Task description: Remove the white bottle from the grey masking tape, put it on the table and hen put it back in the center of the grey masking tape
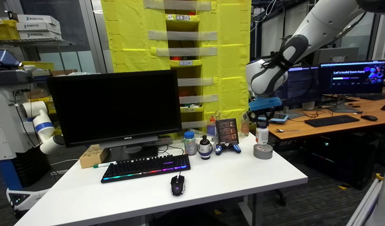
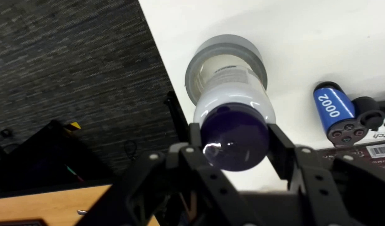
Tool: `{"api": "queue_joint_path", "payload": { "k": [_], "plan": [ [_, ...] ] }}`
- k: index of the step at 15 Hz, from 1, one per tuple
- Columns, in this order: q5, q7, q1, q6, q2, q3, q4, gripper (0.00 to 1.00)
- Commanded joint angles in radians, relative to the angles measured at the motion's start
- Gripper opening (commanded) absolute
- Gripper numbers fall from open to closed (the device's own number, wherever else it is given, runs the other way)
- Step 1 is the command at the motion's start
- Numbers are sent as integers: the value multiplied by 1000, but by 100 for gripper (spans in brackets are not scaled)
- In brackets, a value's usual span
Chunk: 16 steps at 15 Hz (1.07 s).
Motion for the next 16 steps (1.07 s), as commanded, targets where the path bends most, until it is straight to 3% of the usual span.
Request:
{"api": "queue_joint_path", "payload": {
  "k": [1,8,16],
  "plan": [
    [-44,99,-12,-30,21,-9,6,27],
    [-50,172,-3,-35,60,-20,20,27],
    [-48,158,8,-30,71,-13,42,27]
  ]
}}
